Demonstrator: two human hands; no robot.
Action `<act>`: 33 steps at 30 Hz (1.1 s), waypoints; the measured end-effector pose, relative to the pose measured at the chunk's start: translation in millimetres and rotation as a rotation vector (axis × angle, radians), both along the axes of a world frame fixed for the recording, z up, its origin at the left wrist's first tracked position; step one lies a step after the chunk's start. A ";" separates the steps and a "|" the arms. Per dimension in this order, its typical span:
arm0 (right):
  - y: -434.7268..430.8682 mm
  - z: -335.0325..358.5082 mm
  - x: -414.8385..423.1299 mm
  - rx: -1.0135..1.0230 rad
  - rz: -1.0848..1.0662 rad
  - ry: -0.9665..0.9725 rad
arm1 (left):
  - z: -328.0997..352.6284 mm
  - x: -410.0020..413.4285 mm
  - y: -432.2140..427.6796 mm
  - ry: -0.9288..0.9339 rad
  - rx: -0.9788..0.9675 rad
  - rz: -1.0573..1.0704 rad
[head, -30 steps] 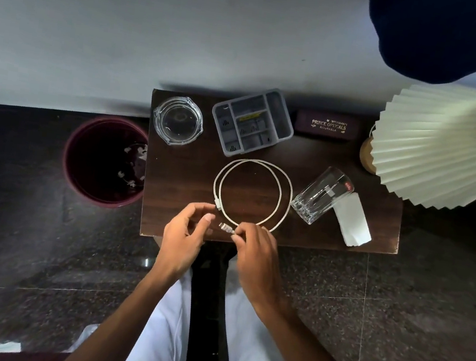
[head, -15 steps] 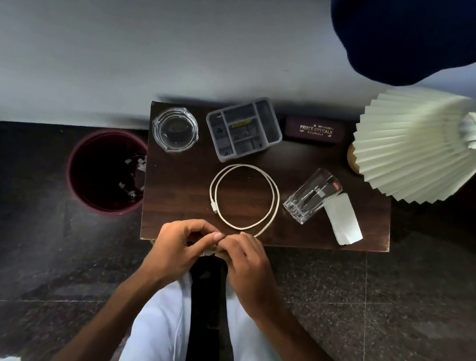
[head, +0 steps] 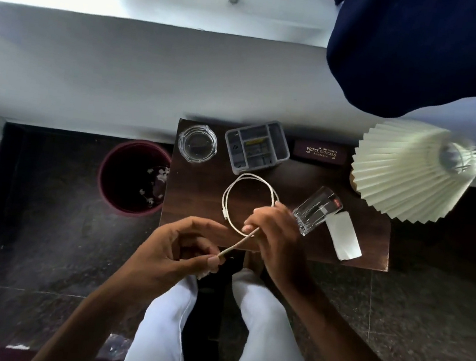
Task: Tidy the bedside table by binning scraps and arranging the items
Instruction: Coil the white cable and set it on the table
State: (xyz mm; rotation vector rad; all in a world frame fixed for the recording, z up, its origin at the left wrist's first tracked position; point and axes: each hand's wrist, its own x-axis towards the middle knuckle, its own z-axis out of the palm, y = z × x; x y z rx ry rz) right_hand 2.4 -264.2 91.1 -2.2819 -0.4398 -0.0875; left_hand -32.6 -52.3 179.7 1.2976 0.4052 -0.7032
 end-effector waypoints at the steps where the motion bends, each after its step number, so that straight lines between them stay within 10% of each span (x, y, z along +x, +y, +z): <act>1: 0.2 11.3 4.2 0.029 -0.008 0.024 | 8.0 -5.2 -1.2 0.033 -0.031 -0.004; 7: 15.7 88.4 15.5 0.150 0.141 0.102 | 66.0 -32.8 -27.2 0.118 -0.273 -0.096; 15: 13.2 164.7 -22.1 0.165 0.209 0.256 | 173.4 -33.7 -65.5 -0.326 -0.239 0.244; 20: 14.7 249.5 -57.1 0.208 0.257 0.259 | 233.1 -22.5 -54.7 -0.638 0.127 0.422; 25: 3.0 323.3 -86.6 0.211 0.205 0.223 | 241.1 -24.1 -22.8 -0.923 0.773 0.003; 33: -10.1 407.0 -54.7 0.115 0.133 0.018 | 282.4 -59.4 -55.5 -0.503 0.026 0.130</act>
